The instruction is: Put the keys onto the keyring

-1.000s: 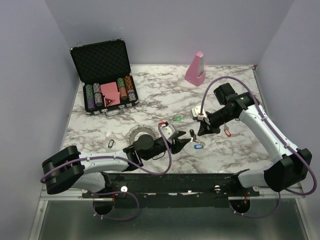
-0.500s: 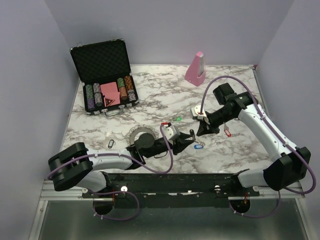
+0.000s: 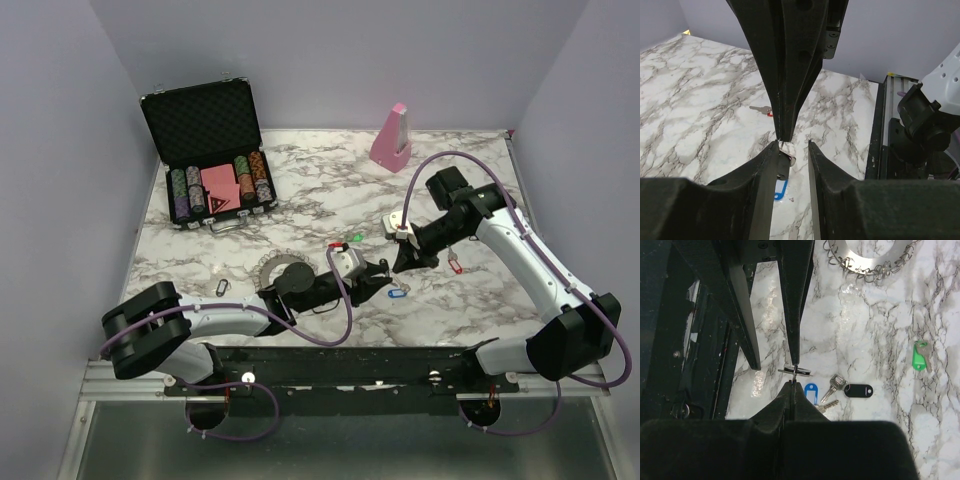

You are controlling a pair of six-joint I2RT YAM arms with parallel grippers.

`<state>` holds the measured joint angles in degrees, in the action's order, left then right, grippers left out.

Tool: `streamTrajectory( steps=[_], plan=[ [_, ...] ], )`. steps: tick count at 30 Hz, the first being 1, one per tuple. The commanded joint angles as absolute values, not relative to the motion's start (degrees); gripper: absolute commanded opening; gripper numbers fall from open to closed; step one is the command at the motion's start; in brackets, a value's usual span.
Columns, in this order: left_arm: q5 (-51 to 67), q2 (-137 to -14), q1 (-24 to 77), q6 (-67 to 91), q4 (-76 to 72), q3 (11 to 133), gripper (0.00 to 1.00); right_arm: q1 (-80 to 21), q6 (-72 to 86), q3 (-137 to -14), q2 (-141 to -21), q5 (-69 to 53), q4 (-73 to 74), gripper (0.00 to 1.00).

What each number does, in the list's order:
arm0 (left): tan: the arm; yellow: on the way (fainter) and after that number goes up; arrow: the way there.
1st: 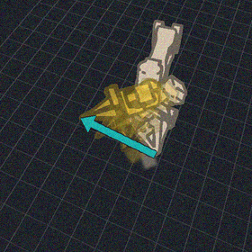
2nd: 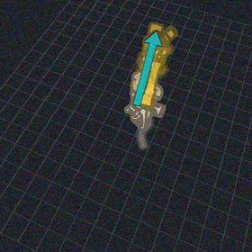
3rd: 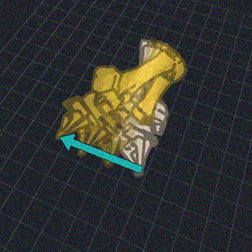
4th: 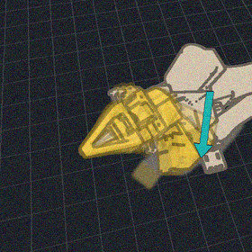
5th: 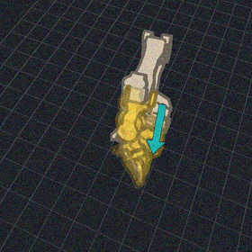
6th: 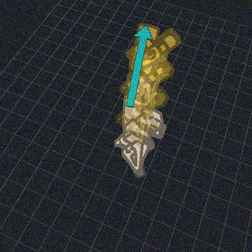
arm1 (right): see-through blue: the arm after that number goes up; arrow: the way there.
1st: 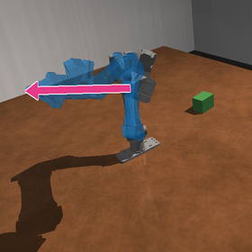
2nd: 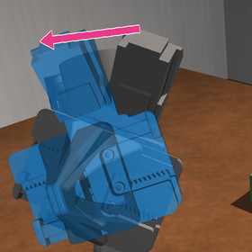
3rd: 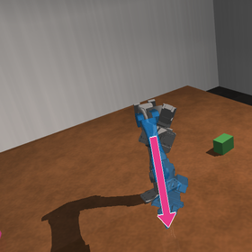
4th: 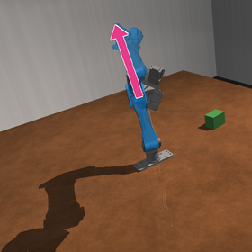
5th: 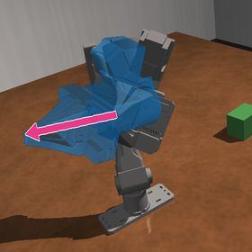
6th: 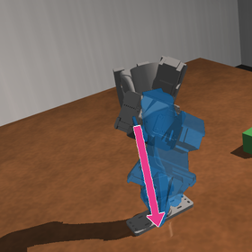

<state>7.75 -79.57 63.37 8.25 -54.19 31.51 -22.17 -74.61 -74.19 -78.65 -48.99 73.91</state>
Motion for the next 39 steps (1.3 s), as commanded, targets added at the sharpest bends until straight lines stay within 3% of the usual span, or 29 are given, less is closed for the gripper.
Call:
streamTrajectory(
  steps=[1,15,27,31,39],
  plan=[
    [7.4,-80.1,63.1,6.9,-54.3,32.4,0.38,-22.6,-75.4,-73.8,-78.8,-51.4,75.8,0.01],
    [7.2,-79.5,63.2,5.9,-53.4,32.2,0.41,-22.6,-76.0,-73.8,-78.9,-52.2,76.4,0.01],
    [9.4,-75.4,63.1,5.1,-56.4,26.7,0.49,-22.6,-75.5,-73.6,-78.9,-52.4,75.7,0.01],
    [9.6,-75.3,62.5,4.7,-55.5,27.7,0.53,-22.7,-75.9,-73.3,-78.8,-52.6,75.8,0.01],
    [14.7,-76.6,59.7,5.2,-51.7,31.4,0.53,-23.2,-76.9,-73.2,-79.2,-53.4,76.4,0.01]
  ],
)
